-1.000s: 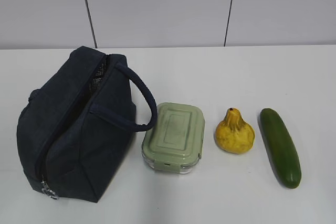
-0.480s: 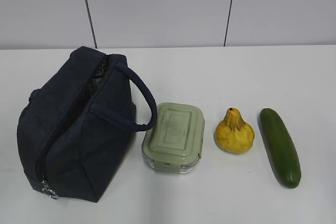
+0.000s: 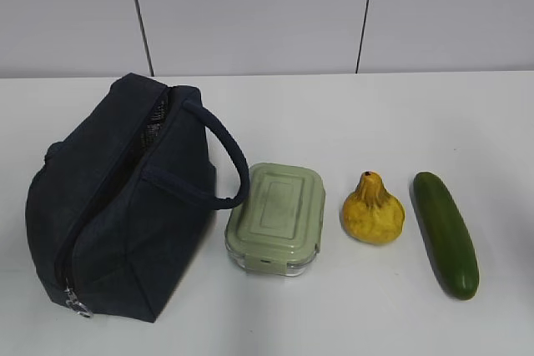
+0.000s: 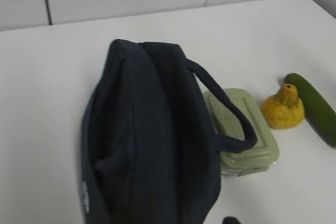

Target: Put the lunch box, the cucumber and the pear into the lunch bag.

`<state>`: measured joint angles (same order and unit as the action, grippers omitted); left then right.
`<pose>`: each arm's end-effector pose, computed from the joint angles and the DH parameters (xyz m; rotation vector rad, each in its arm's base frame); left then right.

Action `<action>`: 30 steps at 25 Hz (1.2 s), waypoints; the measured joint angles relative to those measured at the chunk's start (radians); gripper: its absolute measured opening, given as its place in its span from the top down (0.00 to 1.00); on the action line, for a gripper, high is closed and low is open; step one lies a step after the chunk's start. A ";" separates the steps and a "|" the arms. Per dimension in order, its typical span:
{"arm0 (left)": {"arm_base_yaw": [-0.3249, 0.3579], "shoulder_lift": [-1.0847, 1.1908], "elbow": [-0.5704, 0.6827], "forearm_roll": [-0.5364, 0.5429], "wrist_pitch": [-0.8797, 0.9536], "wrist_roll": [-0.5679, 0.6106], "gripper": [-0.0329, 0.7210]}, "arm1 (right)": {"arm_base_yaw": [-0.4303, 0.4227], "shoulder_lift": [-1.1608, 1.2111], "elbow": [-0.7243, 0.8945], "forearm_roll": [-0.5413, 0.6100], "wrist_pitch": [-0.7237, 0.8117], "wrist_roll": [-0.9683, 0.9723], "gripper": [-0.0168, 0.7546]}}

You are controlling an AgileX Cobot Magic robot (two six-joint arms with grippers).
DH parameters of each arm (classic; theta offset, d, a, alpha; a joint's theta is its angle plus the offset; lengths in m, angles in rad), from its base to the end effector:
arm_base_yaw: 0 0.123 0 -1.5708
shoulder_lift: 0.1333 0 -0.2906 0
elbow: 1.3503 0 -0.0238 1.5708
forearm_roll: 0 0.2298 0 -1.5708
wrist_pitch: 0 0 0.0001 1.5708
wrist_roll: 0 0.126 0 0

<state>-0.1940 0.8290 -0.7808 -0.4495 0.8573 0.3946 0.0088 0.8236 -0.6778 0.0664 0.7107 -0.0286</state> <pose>0.1375 -0.0692 0.3116 0.4919 2.2730 -0.4433 0.1538 0.0068 0.2833 -0.0063 2.3390 0.0658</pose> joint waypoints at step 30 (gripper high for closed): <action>0.095 0.412 -0.019 -0.083 0.005 0.201 0.57 | 0.000 0.477 -0.102 0.151 -0.006 -0.130 0.36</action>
<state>-0.0986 1.2414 -0.8001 -0.5326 0.8619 0.5955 0.0088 1.3004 -0.7795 0.2170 0.7049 -0.1583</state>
